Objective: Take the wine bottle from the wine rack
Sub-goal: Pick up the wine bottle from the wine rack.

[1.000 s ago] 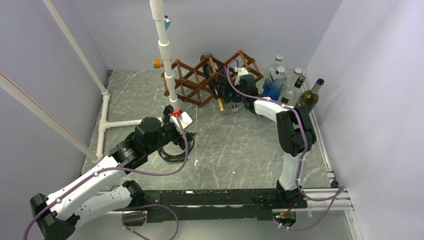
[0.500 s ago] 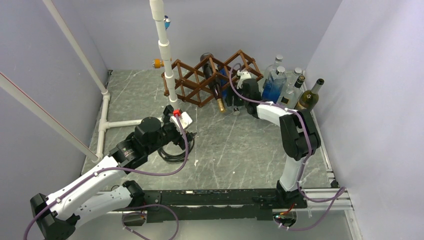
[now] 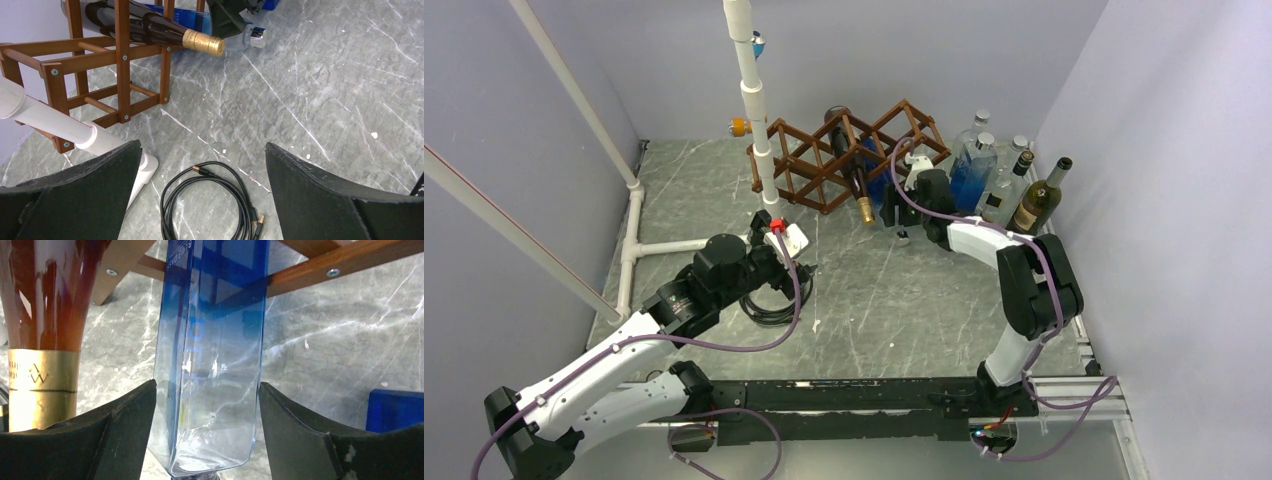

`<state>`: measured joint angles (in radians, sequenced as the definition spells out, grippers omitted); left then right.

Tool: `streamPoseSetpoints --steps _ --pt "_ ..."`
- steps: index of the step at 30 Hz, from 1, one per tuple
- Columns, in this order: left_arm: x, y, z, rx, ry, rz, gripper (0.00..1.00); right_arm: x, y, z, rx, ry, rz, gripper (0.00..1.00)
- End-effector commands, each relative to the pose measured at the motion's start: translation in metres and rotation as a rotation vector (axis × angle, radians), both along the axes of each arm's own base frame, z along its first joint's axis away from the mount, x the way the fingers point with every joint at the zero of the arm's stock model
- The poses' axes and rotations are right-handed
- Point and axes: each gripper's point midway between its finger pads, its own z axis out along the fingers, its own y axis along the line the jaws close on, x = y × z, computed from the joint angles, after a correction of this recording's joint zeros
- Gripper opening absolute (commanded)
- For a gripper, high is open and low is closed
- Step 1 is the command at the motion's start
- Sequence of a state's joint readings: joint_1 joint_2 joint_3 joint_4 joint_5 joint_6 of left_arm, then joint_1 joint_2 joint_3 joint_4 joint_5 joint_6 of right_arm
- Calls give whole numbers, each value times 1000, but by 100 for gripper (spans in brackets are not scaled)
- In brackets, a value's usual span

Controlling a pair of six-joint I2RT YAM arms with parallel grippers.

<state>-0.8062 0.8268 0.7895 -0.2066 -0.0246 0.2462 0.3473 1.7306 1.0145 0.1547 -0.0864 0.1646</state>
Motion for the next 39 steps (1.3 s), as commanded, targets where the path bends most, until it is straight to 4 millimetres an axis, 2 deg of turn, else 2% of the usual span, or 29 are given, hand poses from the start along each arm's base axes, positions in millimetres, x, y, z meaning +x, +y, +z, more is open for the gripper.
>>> streamPoseSetpoints --steps 1,7,13,22,39 --pt "3 2 23 -44 -51 14 100 -19 -7 -5 -29 42 17 74" --pt "2 3 23 -43 -52 14 99 -15 -7 1 -37 32 14 83" --pt "2 3 23 -43 -52 14 100 -11 -6 1 -43 31 15 89" --pt "3 3 23 -42 -51 15 100 -3 -3 2 -45 32 22 93" --pt "3 3 23 -42 -55 17 100 5 4 -11 -45 90 27 98"
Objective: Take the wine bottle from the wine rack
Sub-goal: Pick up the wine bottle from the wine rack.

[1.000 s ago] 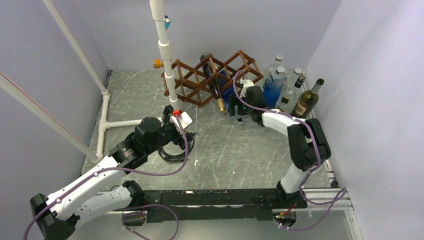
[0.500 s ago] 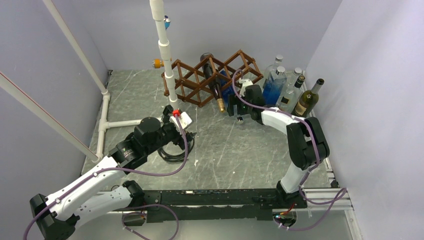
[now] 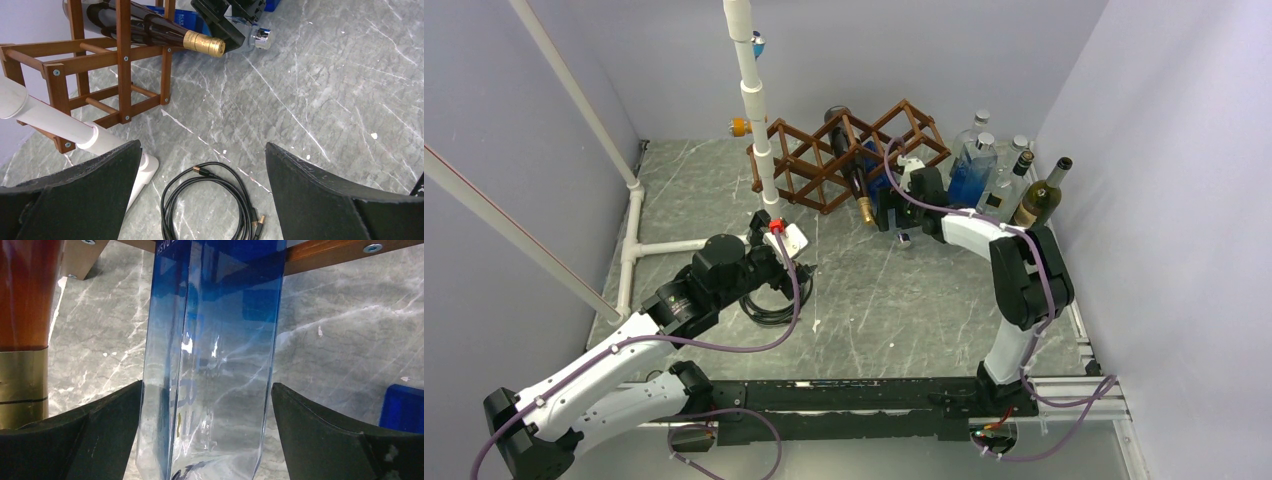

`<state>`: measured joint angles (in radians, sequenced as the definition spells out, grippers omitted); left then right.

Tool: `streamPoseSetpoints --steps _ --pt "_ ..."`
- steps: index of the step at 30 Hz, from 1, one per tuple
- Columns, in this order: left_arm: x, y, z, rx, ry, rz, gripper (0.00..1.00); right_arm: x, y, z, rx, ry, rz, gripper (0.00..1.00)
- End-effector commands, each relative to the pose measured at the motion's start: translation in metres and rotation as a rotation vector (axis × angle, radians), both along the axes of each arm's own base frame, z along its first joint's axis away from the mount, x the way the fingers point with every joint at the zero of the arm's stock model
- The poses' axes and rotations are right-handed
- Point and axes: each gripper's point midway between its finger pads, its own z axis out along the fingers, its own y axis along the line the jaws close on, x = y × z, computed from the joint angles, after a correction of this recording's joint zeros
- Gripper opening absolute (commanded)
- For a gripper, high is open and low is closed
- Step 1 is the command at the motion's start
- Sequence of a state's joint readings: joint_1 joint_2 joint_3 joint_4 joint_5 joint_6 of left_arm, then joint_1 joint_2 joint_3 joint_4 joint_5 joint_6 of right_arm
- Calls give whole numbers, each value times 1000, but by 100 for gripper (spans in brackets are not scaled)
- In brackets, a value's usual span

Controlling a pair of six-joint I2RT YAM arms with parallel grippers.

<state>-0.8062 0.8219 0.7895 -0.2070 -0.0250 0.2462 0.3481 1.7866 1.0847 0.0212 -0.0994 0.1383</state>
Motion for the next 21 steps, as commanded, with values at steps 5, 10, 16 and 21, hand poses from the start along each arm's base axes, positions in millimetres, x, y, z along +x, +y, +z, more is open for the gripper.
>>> streamPoseSetpoints --steps 5,10,16,21 --pt "3 3 22 -38 -53 18 100 13 7 8 26 -4 -2 97" --pt "3 3 22 -39 -53 18 99 14 12 7 52 10 -7 96" --pt "3 3 22 -39 -53 18 100 15 17 8 96 30 -6 96" --pt "3 3 22 -38 -53 19 100 13 15 5 121 69 -22 96"
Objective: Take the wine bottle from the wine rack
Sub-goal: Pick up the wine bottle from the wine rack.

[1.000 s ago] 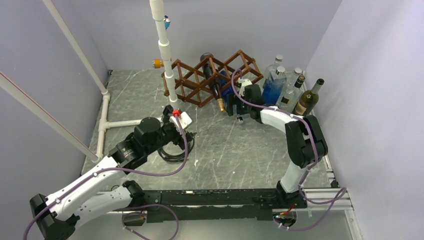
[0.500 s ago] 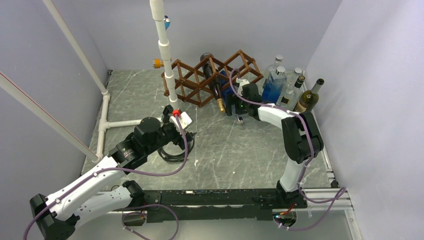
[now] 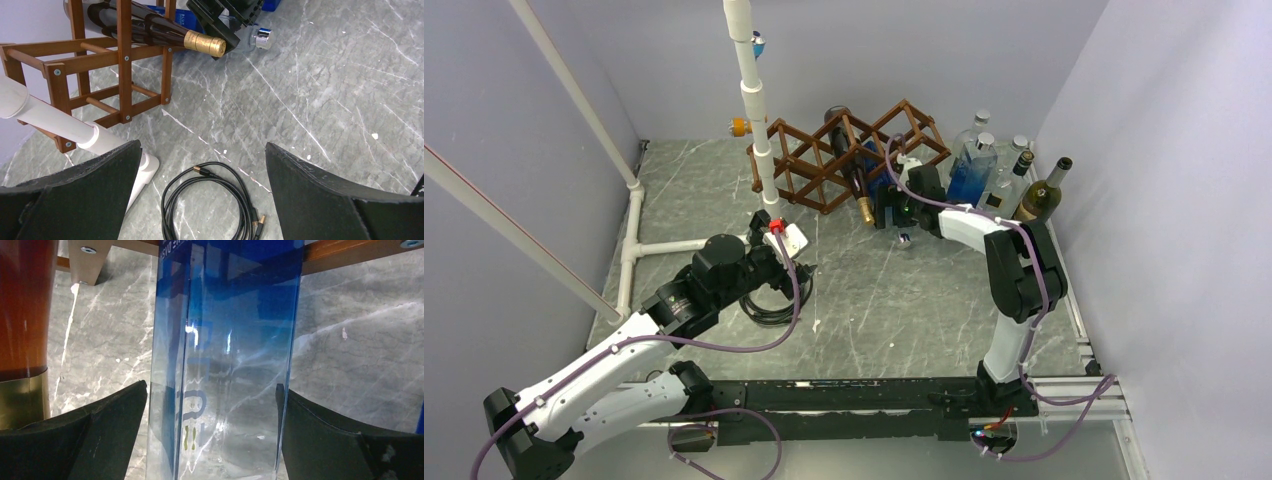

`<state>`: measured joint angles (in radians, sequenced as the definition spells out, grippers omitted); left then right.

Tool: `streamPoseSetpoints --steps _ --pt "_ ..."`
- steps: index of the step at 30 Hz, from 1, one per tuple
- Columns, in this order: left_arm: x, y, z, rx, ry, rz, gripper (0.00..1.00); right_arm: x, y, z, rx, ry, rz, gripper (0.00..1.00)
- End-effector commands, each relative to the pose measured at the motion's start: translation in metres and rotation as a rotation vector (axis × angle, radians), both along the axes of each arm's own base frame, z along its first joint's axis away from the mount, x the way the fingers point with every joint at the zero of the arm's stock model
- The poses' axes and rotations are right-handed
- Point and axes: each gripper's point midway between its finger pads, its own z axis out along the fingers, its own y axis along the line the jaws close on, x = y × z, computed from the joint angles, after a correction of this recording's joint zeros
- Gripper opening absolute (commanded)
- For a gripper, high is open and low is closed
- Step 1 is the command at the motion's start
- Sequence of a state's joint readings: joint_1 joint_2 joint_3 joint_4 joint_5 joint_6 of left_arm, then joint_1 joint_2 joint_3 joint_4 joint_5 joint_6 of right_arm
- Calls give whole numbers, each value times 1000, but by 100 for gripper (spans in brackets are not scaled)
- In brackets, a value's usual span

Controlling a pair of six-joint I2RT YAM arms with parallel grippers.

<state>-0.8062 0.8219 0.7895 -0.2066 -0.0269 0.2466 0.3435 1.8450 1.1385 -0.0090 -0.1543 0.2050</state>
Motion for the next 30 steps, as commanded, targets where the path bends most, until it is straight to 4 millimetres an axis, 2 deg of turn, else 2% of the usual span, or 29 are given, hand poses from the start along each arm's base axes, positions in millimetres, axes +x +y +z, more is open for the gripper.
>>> streamPoseSetpoints --steps 1,27,30 --pt "3 3 22 -38 -52 16 100 10 2 13 57 5 -23 95" --pt "4 3 21 -35 -54 19 100 12 -1 10 129 43 -63 88" --pt "4 3 21 -33 -52 20 100 18 1 15 142 15 -60 88"
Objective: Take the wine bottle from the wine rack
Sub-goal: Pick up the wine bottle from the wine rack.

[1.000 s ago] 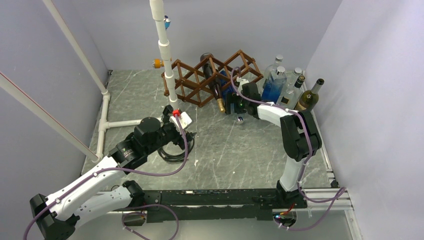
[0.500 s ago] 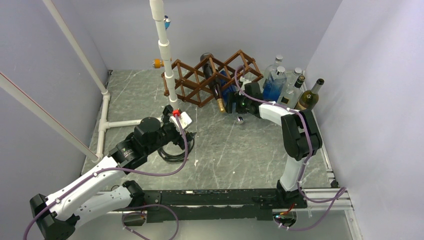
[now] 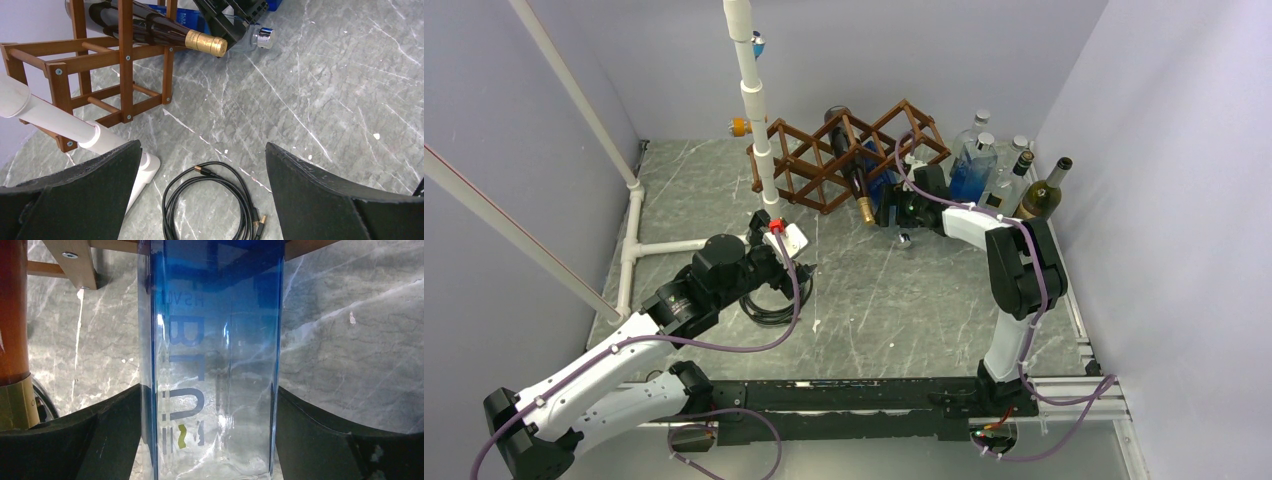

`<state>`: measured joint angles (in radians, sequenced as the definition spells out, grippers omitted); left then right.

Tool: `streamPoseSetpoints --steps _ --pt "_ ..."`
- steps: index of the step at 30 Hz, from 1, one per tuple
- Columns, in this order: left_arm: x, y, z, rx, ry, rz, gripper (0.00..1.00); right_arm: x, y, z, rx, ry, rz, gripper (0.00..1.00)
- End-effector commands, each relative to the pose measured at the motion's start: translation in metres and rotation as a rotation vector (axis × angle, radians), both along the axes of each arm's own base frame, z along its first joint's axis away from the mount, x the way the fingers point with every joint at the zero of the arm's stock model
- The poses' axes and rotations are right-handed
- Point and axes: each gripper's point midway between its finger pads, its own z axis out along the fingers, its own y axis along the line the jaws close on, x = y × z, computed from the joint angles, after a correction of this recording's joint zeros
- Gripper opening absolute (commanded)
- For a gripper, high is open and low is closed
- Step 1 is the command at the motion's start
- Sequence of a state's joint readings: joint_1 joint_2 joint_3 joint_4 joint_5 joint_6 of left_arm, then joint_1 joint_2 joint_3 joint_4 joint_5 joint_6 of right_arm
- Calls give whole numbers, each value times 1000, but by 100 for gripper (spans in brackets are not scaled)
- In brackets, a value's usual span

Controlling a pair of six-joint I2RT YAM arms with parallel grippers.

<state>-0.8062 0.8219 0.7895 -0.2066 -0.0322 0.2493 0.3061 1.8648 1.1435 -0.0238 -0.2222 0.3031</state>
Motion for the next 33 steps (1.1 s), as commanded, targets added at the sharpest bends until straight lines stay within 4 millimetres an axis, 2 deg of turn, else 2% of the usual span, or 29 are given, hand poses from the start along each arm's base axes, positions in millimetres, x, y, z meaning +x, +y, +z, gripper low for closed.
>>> streamPoseSetpoints --steps 1,27,32,33 --pt "3 3 21 -36 -50 15 100 20 4 22 45 -69 -15 87" --pt "3 3 21 -35 -52 15 100 23 -1 29 12 -134 3 75" --pt "3 3 21 -36 -52 15 99 22 0 29 4 -143 20 65" --pt "3 2 21 -36 -52 14 99 22 0 29 3 -150 24 61"
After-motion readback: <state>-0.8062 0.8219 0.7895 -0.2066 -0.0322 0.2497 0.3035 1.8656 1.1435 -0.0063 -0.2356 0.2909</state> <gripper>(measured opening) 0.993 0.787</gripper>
